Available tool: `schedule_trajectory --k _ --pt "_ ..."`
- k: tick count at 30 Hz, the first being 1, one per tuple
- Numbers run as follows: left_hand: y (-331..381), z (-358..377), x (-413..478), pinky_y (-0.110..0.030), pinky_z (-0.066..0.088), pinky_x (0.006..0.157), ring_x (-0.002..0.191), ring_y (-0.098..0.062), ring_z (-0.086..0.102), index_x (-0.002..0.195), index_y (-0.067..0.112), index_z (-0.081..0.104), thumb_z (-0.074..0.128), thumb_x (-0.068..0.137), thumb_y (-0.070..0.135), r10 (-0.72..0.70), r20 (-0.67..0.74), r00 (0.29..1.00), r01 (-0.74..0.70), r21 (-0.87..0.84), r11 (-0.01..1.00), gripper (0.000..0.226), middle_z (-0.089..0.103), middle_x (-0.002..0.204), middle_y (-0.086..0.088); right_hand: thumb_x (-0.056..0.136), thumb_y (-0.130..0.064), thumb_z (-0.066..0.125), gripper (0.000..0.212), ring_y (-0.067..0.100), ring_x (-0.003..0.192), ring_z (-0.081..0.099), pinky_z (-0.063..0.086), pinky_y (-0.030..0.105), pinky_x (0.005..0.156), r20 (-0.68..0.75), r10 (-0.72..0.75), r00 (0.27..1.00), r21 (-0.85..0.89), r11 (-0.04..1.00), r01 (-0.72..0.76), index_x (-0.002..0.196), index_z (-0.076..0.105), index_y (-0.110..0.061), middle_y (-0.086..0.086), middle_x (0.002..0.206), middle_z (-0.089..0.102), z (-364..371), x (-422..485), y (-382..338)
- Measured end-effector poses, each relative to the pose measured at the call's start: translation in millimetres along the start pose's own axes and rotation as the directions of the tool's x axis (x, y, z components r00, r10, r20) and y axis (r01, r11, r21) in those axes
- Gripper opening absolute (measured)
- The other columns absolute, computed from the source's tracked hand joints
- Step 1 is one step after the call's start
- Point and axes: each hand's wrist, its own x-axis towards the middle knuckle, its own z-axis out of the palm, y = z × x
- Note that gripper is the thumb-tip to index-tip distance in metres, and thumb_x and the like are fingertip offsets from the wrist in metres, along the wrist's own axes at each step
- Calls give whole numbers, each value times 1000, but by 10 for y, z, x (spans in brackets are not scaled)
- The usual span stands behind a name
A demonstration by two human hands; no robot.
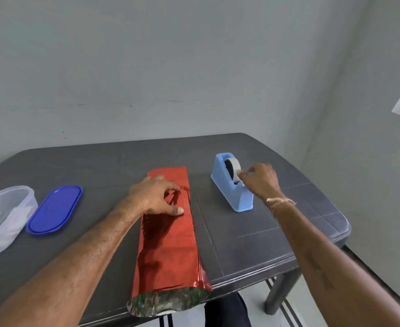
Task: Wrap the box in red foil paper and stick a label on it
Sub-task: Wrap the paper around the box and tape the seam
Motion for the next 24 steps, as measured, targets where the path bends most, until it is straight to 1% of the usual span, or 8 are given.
schedule_trajectory --k 1,3,4,7,10,14,20,24 --pt "-8 -3 4 -46 47 103 133 -19 42 145 47 47 71 73 75 -1 1 1000 1 -1 1000 81 48 137 11 95 -29 67 37 30 93 57 50 39 79 93 60 994 64 996 -66 103 69 7 13 96 59 -20 72 50" --pt "-11 -4 9 -46 47 103 133 -20 41 146 46 46 71 73 75 5 4 1000 -5 -3 1000 82 47 137 10 93 -29 71 37 27 88 61 57 33 66 245 153 957 220 953 -209 105 66 6 15 100 61 -58 147 99" --pt "-9 3 12 -46 47 103 132 -20 41 146 46 46 71 73 75 10 5 1000 -10 -5 1000 82 47 137 10 92 -28 74 39 27 94 63 61 33 66 292 178 940 266 929 -258 110 65 6 17 107 62 -76 169 116" --pt "-17 38 27 -47 47 103 133 -21 40 146 47 45 70 72 76 11 1 1000 -11 -26 1000 83 46 136 10 92 -16 77 42 35 113 64 63 42 81 363 219 906 335 876 -346 123 61 7 19 122 58 -144 196 83" --pt "-38 53 20 -46 47 102 131 -20 41 146 47 46 70 72 76 1 -4 1000 -1 -42 999 83 46 136 10 92 -8 75 43 40 114 64 62 48 85 422 246 873 376 828 -415 129 58 8 20 128 56 -199 202 27" --pt "-53 70 15 -44 47 101 129 -21 41 146 47 45 69 73 76 6 -9 1000 -7 -50 999 82 46 135 9 94 -11 74 44 41 107 68 62 55 87 441 267 857 451 759 -469 133 60 4 20 131 56 -210 192 54" --pt "-57 89 6 -45 45 104 130 -23 39 147 46 45 70 74 75 0 -6 1000 -1 -84 996 82 45 135 8 94 -10 72 42 37 104 71 63 53 85 411 259 874 596 649 -472 130 60 5 22 132 59 -127 58 165" --pt "-44 102 -14 -46 44 106 131 -23 39 148 45 45 70 75 73 -4 -1 1000 4 -105 994 82 45 138 7 93 -10 71 31 35 109 70 63 48 87 381 269 885 648 606 -462 118 64 5 21 127 61 -64 -86 261"
